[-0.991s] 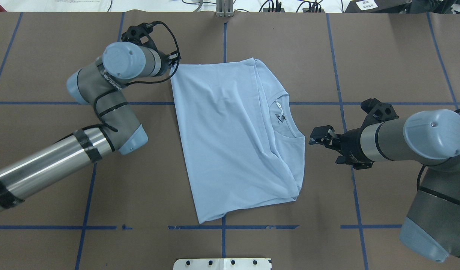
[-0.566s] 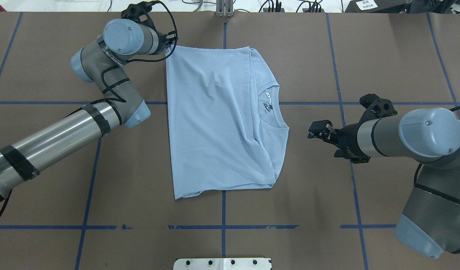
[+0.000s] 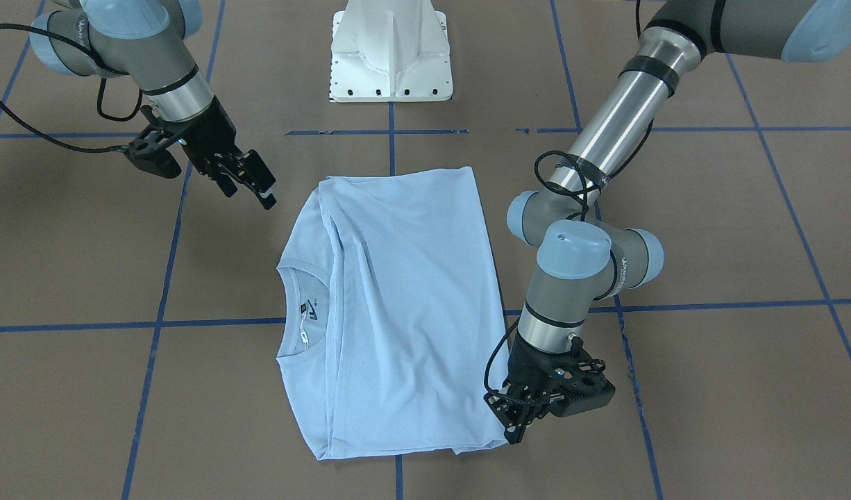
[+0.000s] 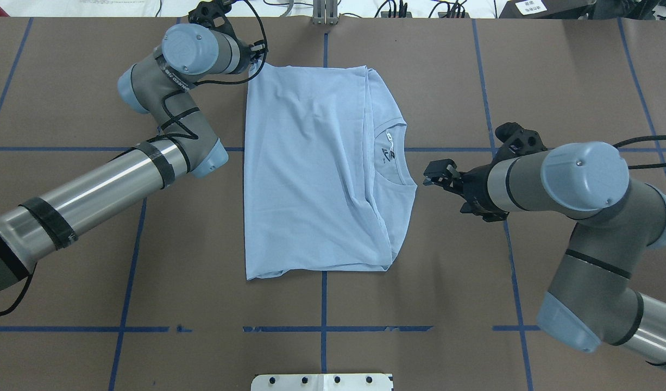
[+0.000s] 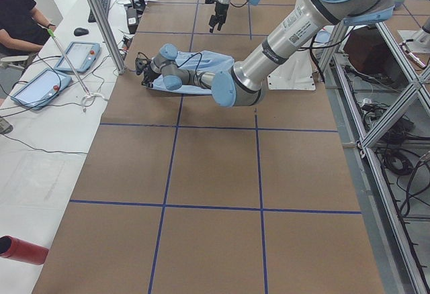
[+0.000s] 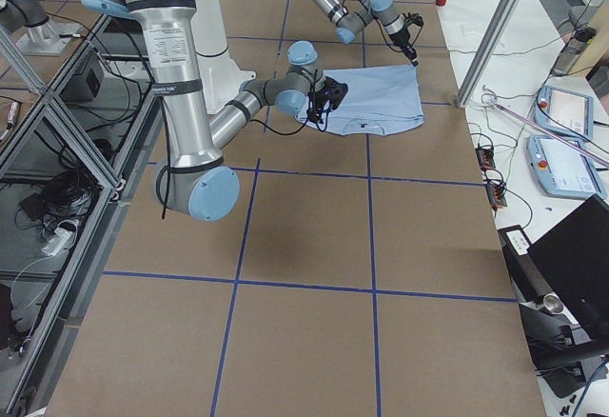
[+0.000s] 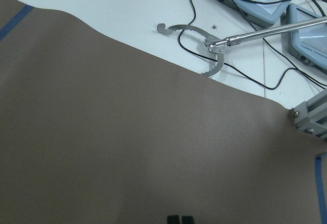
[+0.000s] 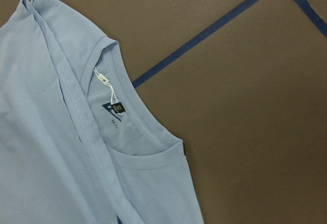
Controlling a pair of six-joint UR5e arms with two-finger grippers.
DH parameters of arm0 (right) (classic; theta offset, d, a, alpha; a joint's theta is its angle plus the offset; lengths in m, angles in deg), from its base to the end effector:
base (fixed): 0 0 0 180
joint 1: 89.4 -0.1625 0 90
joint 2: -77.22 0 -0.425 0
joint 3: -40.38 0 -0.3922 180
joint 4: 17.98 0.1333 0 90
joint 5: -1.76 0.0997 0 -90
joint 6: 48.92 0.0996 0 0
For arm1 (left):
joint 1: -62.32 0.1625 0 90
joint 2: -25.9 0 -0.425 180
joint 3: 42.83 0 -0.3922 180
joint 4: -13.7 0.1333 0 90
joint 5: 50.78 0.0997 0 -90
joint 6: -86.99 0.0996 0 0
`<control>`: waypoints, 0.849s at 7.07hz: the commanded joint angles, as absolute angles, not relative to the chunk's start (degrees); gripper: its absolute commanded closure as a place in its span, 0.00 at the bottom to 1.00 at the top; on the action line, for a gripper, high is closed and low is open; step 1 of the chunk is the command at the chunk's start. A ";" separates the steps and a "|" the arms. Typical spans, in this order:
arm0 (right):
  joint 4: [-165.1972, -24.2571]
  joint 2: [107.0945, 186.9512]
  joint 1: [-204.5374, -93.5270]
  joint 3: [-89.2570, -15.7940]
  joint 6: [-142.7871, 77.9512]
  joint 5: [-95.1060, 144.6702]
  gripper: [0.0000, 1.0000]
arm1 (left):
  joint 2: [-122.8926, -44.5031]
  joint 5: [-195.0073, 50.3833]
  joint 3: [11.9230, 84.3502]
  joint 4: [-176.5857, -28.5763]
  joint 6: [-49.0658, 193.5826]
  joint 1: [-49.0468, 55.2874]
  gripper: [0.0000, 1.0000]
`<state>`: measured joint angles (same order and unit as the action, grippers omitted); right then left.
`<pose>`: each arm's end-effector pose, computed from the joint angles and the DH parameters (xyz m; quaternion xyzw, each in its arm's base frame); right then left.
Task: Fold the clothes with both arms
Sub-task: 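Move the right gripper to the collar edge of the folded shirt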
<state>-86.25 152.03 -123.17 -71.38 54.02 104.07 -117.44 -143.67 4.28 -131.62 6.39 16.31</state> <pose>-0.4030 -0.4043 0.3023 -0.0039 -0.4960 0.2954 0.8165 0.5038 -0.7066 0.2950 0.2336 0.4904 -0.2507 0.8013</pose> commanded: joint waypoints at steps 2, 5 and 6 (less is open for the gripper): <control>-94.97 142.63 -119.48 -66.96 54.35 100.22 0.00 | -108.78 -147.54 20.85 -123.60 6.39 16.44 0.71; -94.62 140.76 -114.90 -62.10 56.29 98.01 0.00 | -104.10 -150.62 36.14 -110.10 6.04 17.31 0.68; -94.88 141.37 -113.84 -62.10 56.29 97.91 0.00 | -103.66 -150.54 36.79 -109.88 5.87 18.01 0.68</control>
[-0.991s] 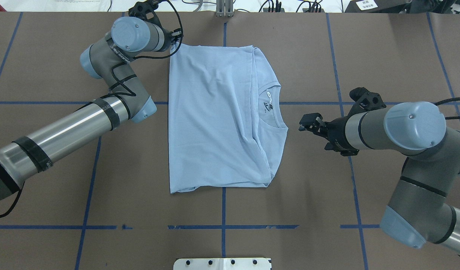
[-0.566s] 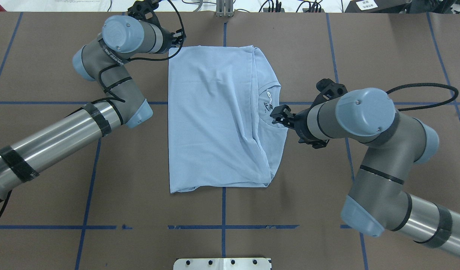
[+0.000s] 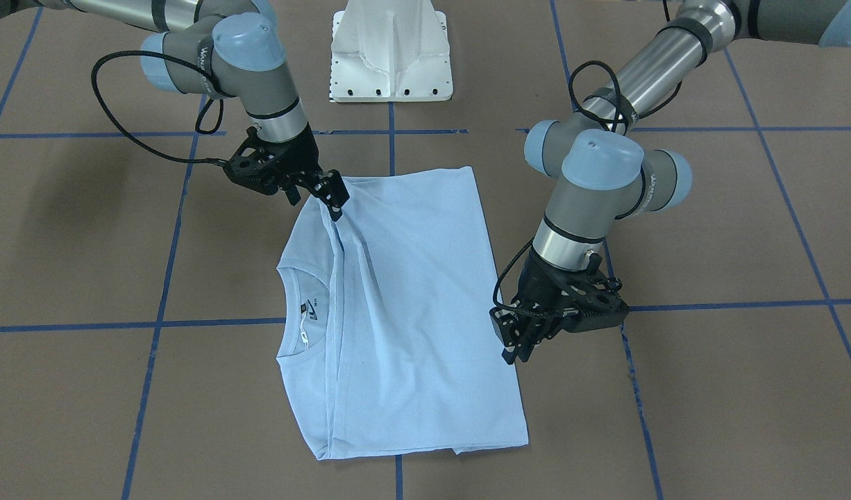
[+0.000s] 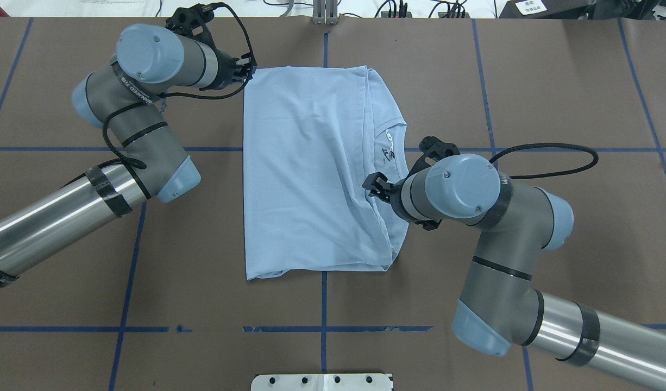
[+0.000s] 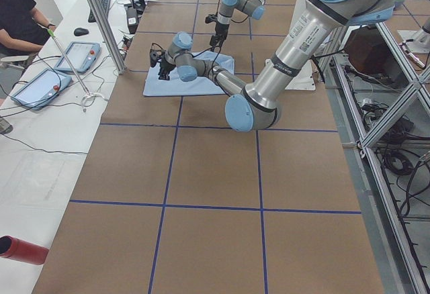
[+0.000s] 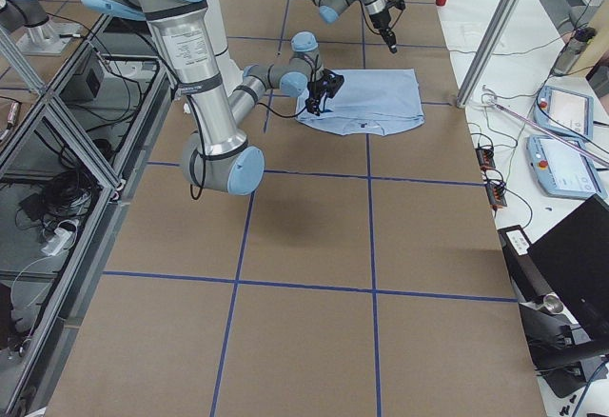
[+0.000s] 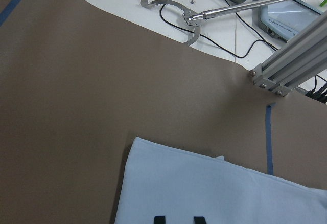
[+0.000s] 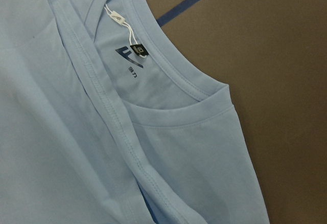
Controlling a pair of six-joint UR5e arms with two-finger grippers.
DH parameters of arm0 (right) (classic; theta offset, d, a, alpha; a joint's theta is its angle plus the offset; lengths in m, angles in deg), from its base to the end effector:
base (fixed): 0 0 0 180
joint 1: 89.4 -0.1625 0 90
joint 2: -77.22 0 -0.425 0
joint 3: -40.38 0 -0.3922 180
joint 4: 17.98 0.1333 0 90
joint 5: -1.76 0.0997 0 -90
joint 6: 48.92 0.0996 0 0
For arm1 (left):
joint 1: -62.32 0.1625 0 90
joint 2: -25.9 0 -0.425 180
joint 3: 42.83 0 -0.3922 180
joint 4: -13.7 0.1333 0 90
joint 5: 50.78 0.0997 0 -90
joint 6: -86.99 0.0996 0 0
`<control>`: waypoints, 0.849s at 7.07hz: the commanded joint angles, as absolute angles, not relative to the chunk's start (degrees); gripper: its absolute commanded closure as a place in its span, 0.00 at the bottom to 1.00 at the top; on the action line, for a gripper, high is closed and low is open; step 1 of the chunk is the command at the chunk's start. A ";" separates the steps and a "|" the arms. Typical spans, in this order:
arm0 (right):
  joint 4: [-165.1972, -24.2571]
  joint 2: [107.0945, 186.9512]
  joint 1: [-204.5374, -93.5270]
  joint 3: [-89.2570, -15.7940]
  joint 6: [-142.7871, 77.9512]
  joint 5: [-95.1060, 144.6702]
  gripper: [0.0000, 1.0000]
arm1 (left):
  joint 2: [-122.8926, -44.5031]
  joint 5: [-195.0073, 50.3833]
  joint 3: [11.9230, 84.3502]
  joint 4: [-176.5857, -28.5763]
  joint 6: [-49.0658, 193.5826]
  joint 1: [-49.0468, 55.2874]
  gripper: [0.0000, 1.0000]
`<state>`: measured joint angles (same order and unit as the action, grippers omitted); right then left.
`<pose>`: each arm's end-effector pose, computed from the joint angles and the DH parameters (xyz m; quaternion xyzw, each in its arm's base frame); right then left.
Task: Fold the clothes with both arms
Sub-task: 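Move the right gripper to the collar edge of the folded shirt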
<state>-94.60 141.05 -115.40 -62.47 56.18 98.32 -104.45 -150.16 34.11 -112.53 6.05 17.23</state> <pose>-0.5140 -0.3864 0.2784 -0.0092 -0.4437 0.2908 0.8477 0.4509 -0.6182 0.2611 0.1769 0.4988 -0.2211 0.8192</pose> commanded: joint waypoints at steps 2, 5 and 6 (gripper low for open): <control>-94.97 141.64 -112.61 -61.31 56.29 97.82 0.01 | -103.57 -150.53 36.80 -109.88 5.87 18.19 0.68; -95.06 142.16 -111.81 -60.87 56.29 97.82 0.13 | -103.21 -150.53 36.71 -109.88 5.87 18.19 0.68; -95.06 142.25 -111.64 -60.78 56.29 97.91 0.13 | -103.13 -150.62 36.71 -109.88 5.87 18.28 0.68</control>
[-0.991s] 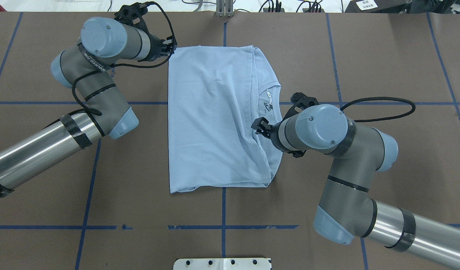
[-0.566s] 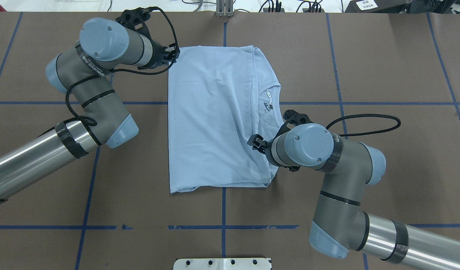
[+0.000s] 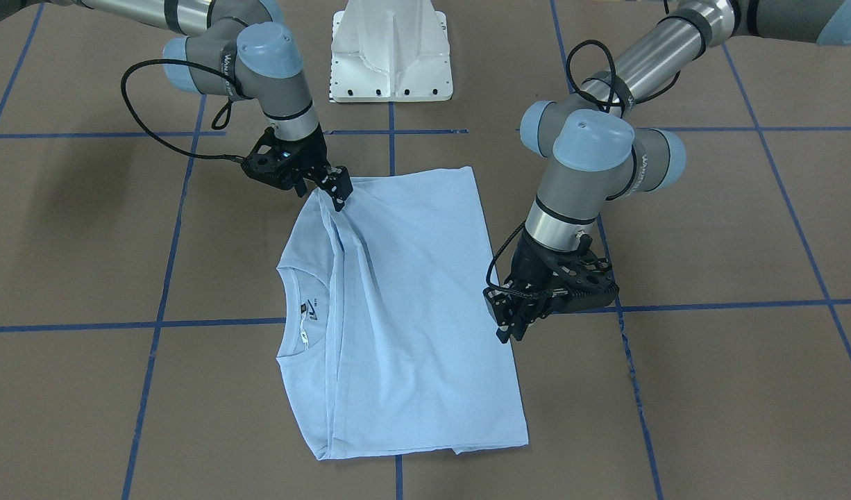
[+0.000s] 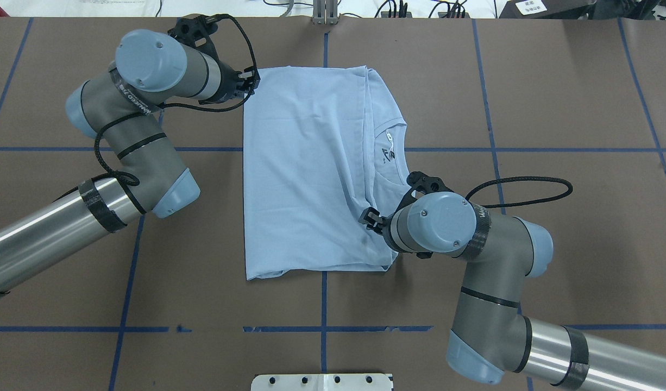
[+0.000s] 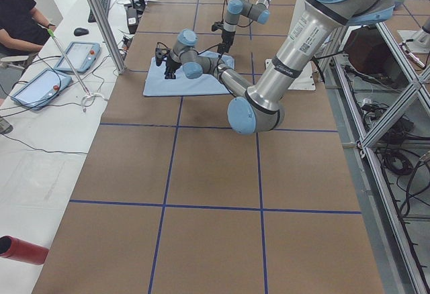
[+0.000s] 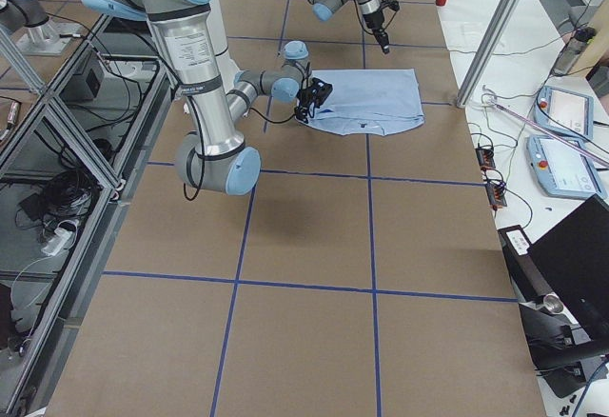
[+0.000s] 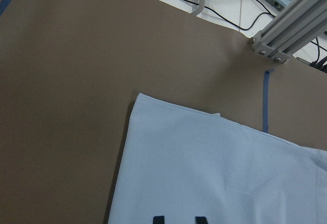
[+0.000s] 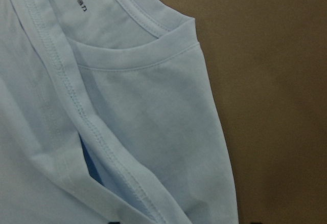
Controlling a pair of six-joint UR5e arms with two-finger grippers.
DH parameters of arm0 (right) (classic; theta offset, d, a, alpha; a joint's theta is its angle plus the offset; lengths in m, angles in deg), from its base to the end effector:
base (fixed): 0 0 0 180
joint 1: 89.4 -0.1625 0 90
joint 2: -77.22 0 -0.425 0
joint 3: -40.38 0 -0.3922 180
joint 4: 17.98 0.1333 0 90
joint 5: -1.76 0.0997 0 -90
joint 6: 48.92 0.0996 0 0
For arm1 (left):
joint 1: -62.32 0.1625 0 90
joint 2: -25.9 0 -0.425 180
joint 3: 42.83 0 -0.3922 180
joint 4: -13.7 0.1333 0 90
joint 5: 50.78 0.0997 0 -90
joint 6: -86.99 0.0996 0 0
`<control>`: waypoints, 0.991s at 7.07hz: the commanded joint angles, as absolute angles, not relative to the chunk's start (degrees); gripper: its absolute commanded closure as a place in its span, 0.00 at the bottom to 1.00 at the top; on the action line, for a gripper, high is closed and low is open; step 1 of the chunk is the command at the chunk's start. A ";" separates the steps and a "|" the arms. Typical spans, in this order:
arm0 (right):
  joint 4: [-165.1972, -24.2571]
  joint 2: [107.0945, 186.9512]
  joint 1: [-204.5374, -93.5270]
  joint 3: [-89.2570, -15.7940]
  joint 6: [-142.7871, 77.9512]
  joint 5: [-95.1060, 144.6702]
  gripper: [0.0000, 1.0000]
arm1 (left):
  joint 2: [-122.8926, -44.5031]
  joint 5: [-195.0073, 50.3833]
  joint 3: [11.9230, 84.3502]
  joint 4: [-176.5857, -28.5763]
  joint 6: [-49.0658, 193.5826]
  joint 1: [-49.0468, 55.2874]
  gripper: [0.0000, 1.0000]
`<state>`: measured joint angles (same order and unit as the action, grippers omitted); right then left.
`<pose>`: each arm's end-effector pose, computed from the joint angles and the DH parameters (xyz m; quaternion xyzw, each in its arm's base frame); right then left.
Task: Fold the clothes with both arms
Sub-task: 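Move the left gripper to the near shirt corner while the right holds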
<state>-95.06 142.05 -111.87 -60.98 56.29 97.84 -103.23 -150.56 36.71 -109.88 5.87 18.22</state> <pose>-0.5408 -0.3565 0.3023 -0.0216 -0.4199 0.2719 0.8656 0.4545 -0.6025 0.2615 0.1644 0.4935 -0.2160 0.8263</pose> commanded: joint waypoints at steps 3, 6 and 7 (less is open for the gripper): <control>-95.15 142.87 -111.11 -60.78 56.29 98.18 0.19 | -103.04 -150.54 36.71 -109.88 5.87 18.28 0.68; -95.15 143.05 -110.85 -60.95 57.60 98.18 0.83 | -103.04 -150.53 36.71 -109.88 5.87 18.20 0.68; -95.15 143.05 -110.76 -61.13 57.69 98.26 1.00 | -103.04 -150.53 36.71 -109.88 5.87 18.19 0.68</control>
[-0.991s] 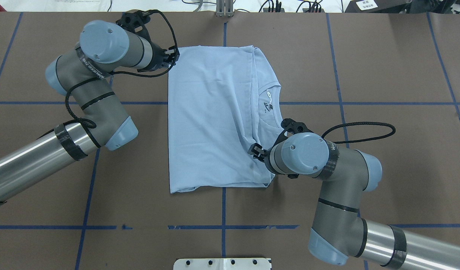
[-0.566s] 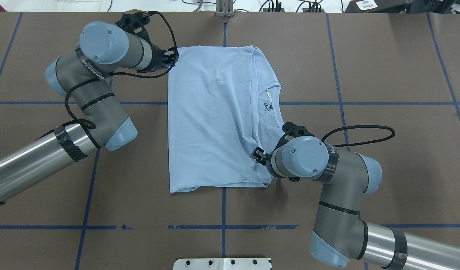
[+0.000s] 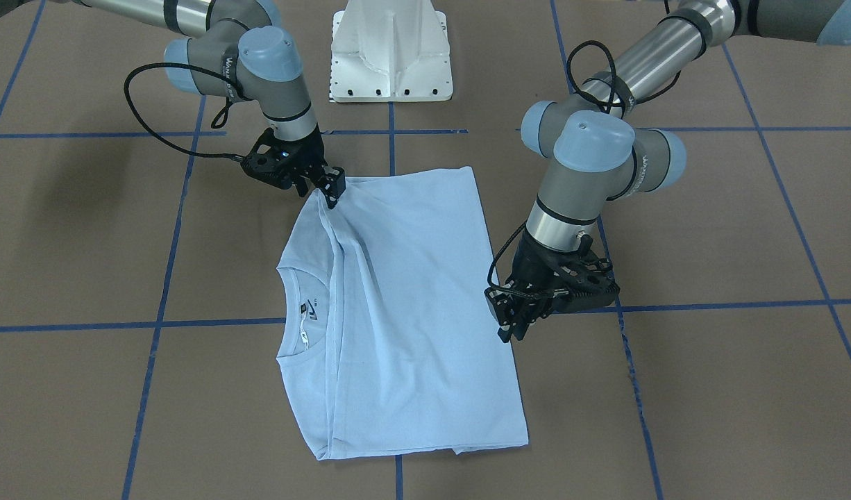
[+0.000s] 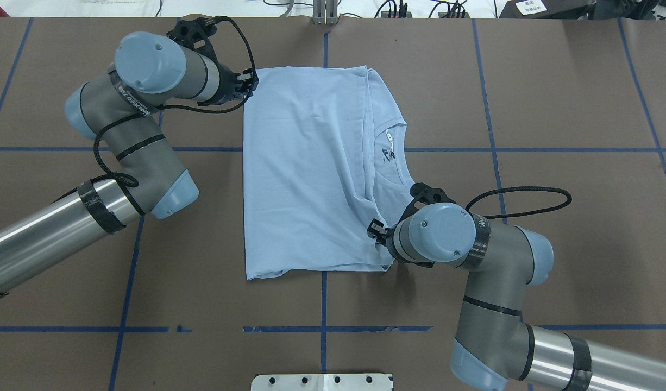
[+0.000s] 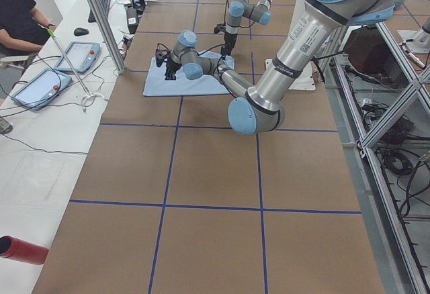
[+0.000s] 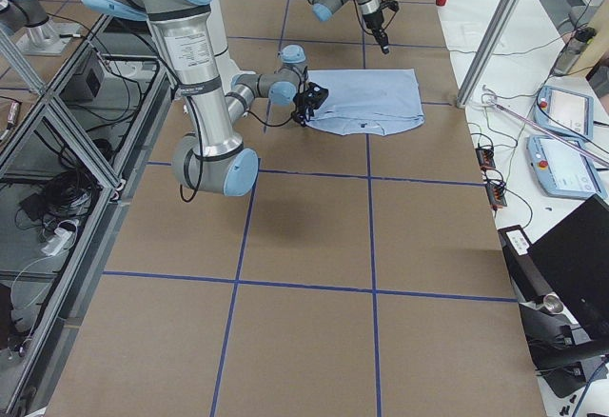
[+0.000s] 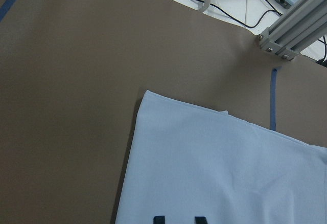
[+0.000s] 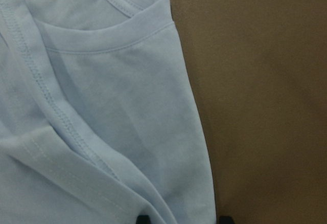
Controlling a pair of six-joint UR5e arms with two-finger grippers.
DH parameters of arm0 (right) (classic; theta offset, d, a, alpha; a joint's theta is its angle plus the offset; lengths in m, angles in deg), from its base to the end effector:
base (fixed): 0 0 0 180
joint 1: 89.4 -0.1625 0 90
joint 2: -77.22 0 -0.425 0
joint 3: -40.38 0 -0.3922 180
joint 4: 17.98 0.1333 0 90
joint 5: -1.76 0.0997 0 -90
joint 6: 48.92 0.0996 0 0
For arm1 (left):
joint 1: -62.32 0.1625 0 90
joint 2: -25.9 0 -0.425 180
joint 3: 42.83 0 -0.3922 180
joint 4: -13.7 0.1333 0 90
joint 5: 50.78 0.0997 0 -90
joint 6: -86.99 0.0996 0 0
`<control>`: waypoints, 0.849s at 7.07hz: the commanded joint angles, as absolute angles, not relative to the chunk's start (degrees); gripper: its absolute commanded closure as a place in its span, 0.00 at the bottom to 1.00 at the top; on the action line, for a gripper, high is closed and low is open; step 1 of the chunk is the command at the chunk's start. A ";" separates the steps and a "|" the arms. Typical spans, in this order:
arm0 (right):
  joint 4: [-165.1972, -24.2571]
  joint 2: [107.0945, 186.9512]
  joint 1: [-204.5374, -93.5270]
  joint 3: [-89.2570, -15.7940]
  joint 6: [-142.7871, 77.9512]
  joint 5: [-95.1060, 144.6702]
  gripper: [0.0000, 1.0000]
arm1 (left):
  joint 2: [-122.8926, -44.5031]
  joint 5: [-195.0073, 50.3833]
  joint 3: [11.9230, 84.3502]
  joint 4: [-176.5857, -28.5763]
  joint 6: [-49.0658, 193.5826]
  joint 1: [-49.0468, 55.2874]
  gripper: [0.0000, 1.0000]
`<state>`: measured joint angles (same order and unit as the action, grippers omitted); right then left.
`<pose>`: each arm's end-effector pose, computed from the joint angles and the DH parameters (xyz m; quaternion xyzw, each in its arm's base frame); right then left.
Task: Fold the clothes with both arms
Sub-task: 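Move the left gripper to the near shirt corner while the right holds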
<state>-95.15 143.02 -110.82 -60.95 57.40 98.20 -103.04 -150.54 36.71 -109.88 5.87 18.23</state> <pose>-0.5452 -0.3451 0.3135 -0.0330 -0.4108 0.2728 0.8693 0.4543 -0.6022 0.2640 0.1638 0.4922 -0.2164 0.8271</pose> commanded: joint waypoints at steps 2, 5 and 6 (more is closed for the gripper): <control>-95.15 142.96 -110.76 -61.31 57.60 98.44 1.00 | -103.04 -150.45 36.80 -109.88 5.78 18.28 0.68; -98.63 143.31 -110.85 -66.20 57.52 98.79 1.00 | -100.17 -150.62 42.28 -109.70 -1.37 21.50 0.68; -101.88 143.40 -110.85 -69.01 57.52 98.88 1.00 | -94.14 -150.19 50.77 -108.92 -7.00 26.67 0.68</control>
<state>-98.18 143.23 -110.85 -65.60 57.52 98.74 -99.72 -150.49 42.59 -109.55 -0.55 21.70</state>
